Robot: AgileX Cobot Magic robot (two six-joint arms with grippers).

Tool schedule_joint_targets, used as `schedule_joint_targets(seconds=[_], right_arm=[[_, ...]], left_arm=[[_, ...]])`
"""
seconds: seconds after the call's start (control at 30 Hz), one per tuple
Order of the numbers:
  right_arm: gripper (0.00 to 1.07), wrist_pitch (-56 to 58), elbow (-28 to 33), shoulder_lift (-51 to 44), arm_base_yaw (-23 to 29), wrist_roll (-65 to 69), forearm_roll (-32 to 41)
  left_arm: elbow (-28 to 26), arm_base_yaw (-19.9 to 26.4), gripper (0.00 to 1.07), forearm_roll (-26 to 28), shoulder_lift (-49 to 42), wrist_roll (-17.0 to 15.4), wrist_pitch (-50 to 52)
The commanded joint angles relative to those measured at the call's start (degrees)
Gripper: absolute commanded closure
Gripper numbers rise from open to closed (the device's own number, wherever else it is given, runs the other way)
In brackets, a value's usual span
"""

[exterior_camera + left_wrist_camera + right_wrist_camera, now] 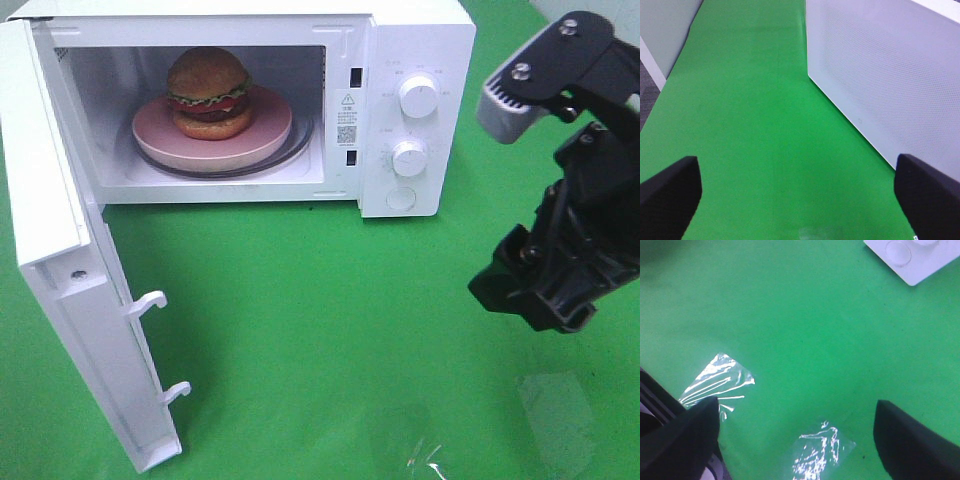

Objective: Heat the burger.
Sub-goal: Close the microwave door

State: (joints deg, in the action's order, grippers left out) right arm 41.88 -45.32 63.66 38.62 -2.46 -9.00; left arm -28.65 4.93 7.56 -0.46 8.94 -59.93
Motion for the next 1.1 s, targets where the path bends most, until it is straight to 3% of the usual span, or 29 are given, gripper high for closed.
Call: schedule_joint_targets(seconds=[0.03,0.17,0.47,0.83,1.1], right_arm=[[0.32,3.9,0.11,-2.92,-0.11,1.49,0.29],[0.32,10.66,0.4,-9.85,-0.11,2.75,0.23],[0.32,14.67,3.15,-20.86,-0.92,5.27,-0.06],[0.32,16.44,10.14,-39.19,-17.02,5.56,0.29],[0.32,16.39,14.73,-50.76,-25.9,9.51,0.52]], left_arm=[[0.17,-0.17,0.03,0.46,-1.15,-0.34,0.57],[0.17,-0.17,0.03,0.46,-1.15,-0.34,0.57],[0.17,-0.17,0.03,0.46,-1.15,-0.34,0.57],[0.17,-0.17,0.03,0.46,-1.15,-0.34,0.57],[0.17,-0.17,0.03,0.46,-1.15,-0.34,0.57]])
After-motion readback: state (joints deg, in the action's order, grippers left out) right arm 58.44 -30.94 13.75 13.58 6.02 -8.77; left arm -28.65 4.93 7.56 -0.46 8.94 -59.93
